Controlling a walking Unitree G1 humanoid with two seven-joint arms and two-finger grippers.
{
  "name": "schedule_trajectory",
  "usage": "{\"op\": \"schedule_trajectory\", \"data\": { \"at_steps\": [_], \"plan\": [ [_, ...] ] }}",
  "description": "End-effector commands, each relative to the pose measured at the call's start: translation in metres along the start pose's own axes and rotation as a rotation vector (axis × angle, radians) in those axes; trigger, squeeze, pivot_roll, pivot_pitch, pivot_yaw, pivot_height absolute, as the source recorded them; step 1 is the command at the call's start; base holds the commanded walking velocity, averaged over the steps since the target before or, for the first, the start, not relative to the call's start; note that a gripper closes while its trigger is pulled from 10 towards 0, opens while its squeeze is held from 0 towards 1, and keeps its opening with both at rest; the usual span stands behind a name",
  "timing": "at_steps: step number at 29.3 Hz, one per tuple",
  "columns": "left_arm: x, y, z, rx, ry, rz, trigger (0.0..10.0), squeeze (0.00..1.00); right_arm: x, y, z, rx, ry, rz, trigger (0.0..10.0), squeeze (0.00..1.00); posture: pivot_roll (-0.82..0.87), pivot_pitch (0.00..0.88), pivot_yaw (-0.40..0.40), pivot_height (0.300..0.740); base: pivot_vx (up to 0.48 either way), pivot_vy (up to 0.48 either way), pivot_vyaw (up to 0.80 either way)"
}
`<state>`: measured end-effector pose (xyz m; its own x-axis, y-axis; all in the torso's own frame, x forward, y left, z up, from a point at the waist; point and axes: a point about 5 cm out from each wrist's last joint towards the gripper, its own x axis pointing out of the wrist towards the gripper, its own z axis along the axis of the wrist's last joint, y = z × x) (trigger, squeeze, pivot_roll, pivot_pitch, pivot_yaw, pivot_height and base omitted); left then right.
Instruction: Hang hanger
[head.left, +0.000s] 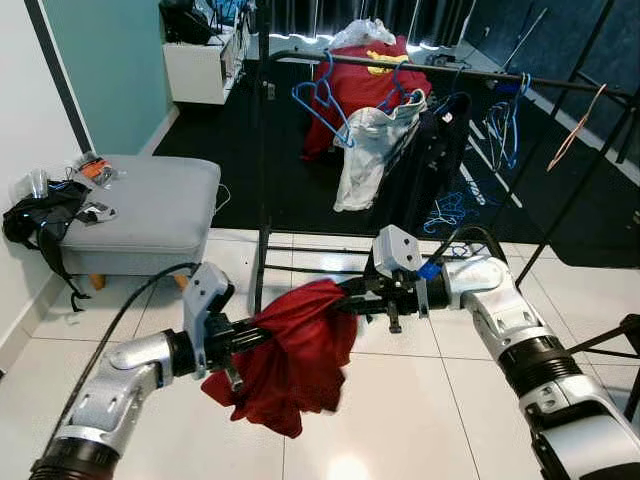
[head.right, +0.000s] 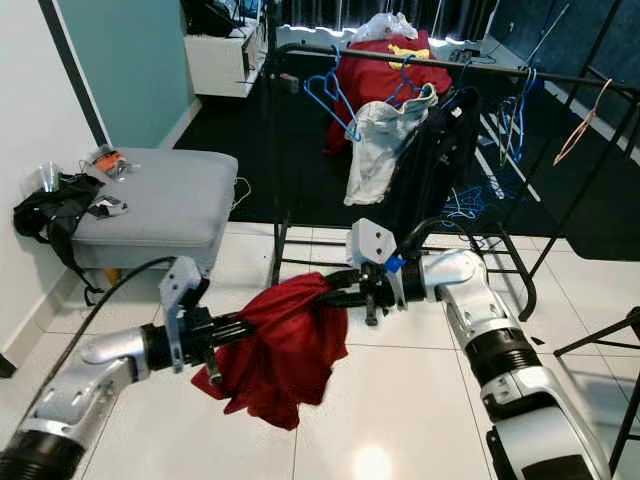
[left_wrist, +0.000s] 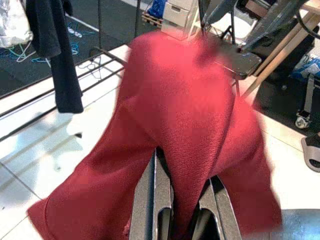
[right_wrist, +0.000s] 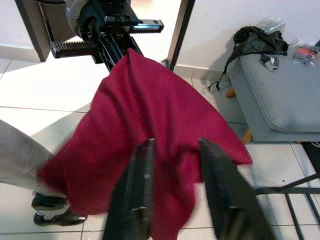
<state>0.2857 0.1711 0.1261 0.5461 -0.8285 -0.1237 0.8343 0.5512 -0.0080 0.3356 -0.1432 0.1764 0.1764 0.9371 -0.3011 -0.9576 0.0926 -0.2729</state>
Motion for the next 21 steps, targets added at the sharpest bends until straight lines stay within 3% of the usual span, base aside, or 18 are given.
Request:
{"op": "schedule_trajectory", "data": {
  "at_steps": [1, 2, 3, 4, 6, 9, 11, 12, 13, 14, 15, 16, 17, 20, 21],
  "plan": [
    [-0.006, 0.004, 0.010, 0.026, -0.007, 0.003, 0.0, 0.00, -0.008, -0.001, -0.006, 0.006, 0.025, -0.058, 10.0, 0.84, -0.10, 0.066, -0.091, 0.740, 0.000, 0.000, 0.00],
    [-0.006, 0.004, 0.010, 0.026, -0.007, 0.003, 0.0, 0.00, -0.008, -0.001, -0.006, 0.006, 0.025, -0.058, 10.0, 0.84, -0.10, 0.066, -0.091, 0.740, 0.000, 0.000, 0.00],
    [-0.008, 0.006, 0.016, 0.035, -0.012, 0.014, 0.0, 0.00, -0.013, -0.004, -0.013, 0.008, 0.059, -0.134, 10.0, 0.00, -0.10, 0.068, -0.097, 0.740, 0.000, 0.000, 0.00],
    [-0.008, 0.006, 0.016, 0.035, -0.012, 0.014, 0.0, 0.00, -0.013, -0.004, -0.013, 0.008, 0.059, -0.134, 10.0, 0.00, -0.10, 0.068, -0.097, 0.740, 0.000, 0.000, 0.00],
    [-0.008, 0.006, 0.023, 0.030, -0.002, 0.023, 0.0, 0.00, -0.024, -0.009, -0.025, 0.036, 0.093, -0.311, 10.0, 0.00, -0.10, 0.068, -0.105, 0.740, 0.000, 0.000, 0.00],
    [-0.008, 0.006, 0.023, 0.030, -0.002, 0.023, 0.0, 0.00, -0.024, -0.009, -0.025, 0.036, 0.093, -0.311, 10.0, 0.00, -0.10, 0.068, -0.105, 0.740, 0.000, 0.000, 0.00],
    [-0.014, 0.001, 0.010, -0.014, 0.143, 0.008, 0.0, 0.00, -0.037, -0.011, -0.046, 0.152, 0.113, -0.600, 10.0, 0.00, -0.08, 0.056, -0.085, 0.740, 0.000, 0.000, 0.00],
    [-0.014, 0.001, 0.010, -0.014, 0.143, 0.008, 0.0, 0.00, -0.037, -0.011, -0.046, 0.152, 0.113, -0.600, 10.0, 0.00, -0.08, 0.056, -0.085, 0.740, 0.000, 0.000, 0.00],
    [-0.018, 0.000, 0.004, -0.034, 0.213, 0.009, 0.0, 0.00, -0.042, -0.010, -0.056, 0.214, 0.123, -0.708, 10.0, 0.00, -0.08, 0.056, -0.085, 0.740, 0.000, 0.000, 0.00],
    [-0.025, 0.000, -0.006, -0.016, 0.342, 0.005, 0.0, 0.00, -0.043, -0.005, -0.064, 0.264, 0.131, -0.766, 10.0, 0.00, -0.08, 0.052, -0.080, 0.740, 0.000, 0.000, 0.00],
    [-0.025, 0.000, -0.006, -0.016, 0.342, 0.005, 0.0, 0.00, -0.043, -0.005, -0.064, 0.264, 0.131, -0.766, 10.0, 0.00, -0.08, 0.052, -0.080, 0.740, 0.000, 0.000, 0.00],
    [-0.034, 0.003, -0.018, 0.027, 0.494, 0.019, 0.0, 0.00, -0.038, 0.002, -0.070, 0.293, 0.132, -0.780, 10.0, 0.00, -0.07, 0.046, -0.075, 0.740, 0.000, 0.000, 0.00],
    [-0.039, 0.007, -0.024, 0.043, 0.570, 0.058, 0.0, 0.00, -0.030, 0.008, -0.072, 0.306, 0.115, -0.769, 10.0, 0.00, -0.07, 0.044, -0.073, 0.740, 0.000, 0.000, 0.00],
    [-0.035, 0.013, -0.022, 0.019, 0.527, 0.125, 0.0, 0.00, -0.019, 0.014, -0.069, 0.316, 0.065, -0.751, 10.0, 0.00, -0.07, 0.043, -0.069, 0.740, 0.000, 0.000, 0.00],
    [-0.021, 0.029, -0.002, -0.157, 0.270, 0.332, 0.0, 0.00, -0.005, 0.020, -0.063, 0.298, 0.000, -0.716, 10.0, 0.00, -0.07, 0.037, -0.053, 0.740, 0.000, 0.000, 0.00]
  ]
}}
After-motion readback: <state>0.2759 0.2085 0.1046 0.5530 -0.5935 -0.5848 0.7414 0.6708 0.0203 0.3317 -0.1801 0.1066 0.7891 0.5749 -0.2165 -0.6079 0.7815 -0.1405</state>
